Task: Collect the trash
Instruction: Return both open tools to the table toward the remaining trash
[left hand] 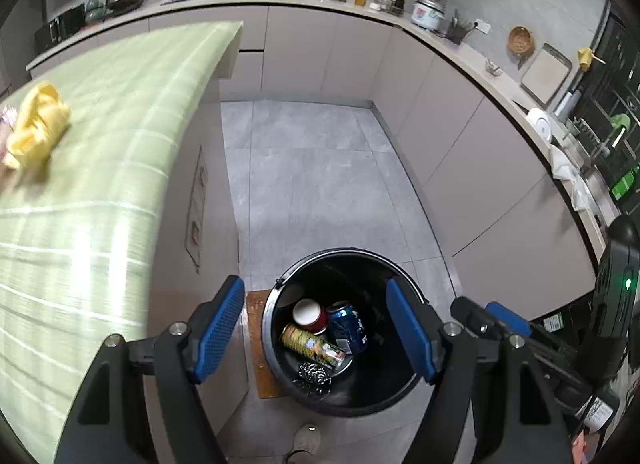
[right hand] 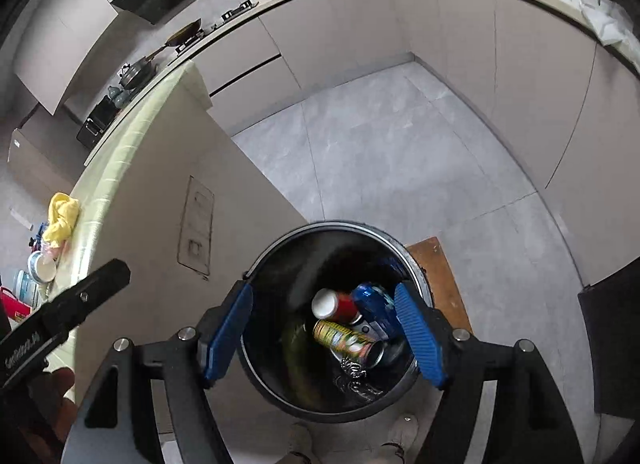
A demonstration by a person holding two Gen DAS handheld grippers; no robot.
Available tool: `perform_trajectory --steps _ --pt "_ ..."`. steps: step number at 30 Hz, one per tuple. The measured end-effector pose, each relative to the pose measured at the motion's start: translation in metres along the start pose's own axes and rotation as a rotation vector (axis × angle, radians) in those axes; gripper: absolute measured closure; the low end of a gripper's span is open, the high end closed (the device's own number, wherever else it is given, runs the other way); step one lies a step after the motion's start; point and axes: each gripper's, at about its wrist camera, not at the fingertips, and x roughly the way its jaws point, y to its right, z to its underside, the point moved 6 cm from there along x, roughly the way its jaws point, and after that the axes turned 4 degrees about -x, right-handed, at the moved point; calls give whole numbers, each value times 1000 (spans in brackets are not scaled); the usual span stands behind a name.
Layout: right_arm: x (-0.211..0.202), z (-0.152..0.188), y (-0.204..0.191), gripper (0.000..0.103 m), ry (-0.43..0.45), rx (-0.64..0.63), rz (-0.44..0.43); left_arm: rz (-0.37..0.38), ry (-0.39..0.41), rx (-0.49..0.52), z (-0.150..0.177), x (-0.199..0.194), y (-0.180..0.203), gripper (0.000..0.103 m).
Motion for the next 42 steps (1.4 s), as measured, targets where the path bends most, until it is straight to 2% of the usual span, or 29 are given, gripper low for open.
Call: perform_trajectory --steps 6,12,17,21,25,31,39,42 --pt "-41 -8 -31 28 47 21 22 47 15 36 -9 -43 -13 28" --pt "-78 -1 -75 28 96 47 52 85 24 79 -18 -73 -37 28" --pt "-107 2 -121 28 170 72 66 109 39 99 -24 -99 -69 28" --pt "-122 8 -174 27 232 61 49 104 62 115 -27 -117 -107 28" --pt "-114 17 -225 27 236 29 20 68 72 103 -29 -129 -154 28" --pt "-94 24 -294 27 216 -17 -35 -9 68 33 -32 -137 -217 28" --pt "-64 5 -347 27 189 -169 -86 -125 71 -116 -39 -129 -284 28" --pt "-48 -2 -361 27 166 -191 -127 -177 84 -140 -45 -129 -300 28"
